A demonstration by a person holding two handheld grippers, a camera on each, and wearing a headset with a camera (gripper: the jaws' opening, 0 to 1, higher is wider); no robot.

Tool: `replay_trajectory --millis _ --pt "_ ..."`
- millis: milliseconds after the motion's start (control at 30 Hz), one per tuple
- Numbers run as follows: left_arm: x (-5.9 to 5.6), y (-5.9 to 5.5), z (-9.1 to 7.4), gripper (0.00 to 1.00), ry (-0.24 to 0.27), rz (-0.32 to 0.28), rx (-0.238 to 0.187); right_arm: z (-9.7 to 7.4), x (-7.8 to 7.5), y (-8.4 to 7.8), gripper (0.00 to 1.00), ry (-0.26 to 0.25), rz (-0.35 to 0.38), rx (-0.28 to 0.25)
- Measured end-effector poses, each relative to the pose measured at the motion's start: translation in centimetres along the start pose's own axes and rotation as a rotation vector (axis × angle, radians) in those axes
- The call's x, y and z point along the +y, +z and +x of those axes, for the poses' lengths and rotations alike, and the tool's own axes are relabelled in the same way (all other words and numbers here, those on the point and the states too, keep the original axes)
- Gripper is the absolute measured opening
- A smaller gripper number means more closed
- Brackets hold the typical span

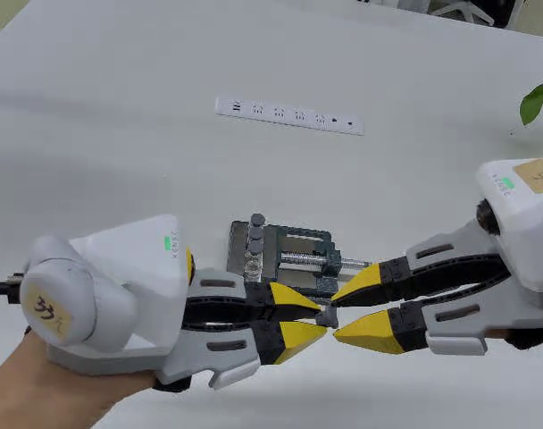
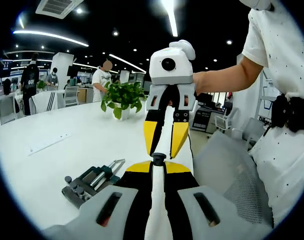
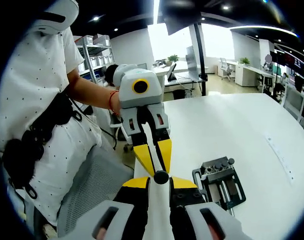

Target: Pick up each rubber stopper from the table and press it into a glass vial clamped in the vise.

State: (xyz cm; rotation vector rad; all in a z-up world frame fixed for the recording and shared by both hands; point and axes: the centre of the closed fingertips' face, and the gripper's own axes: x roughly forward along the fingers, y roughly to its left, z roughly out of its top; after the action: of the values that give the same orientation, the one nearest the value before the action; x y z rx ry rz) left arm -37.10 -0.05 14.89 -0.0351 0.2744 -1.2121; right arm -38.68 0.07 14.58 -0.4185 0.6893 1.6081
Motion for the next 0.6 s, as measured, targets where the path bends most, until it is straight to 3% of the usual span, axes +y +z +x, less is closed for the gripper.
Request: replay_trajectory --millis 600 --pt "-0.55 0.34 0.08 0.04 -0.024 0.003 -0.006 -0.32 0.33 0.39 0.07 0.013 0.008 -0.019"
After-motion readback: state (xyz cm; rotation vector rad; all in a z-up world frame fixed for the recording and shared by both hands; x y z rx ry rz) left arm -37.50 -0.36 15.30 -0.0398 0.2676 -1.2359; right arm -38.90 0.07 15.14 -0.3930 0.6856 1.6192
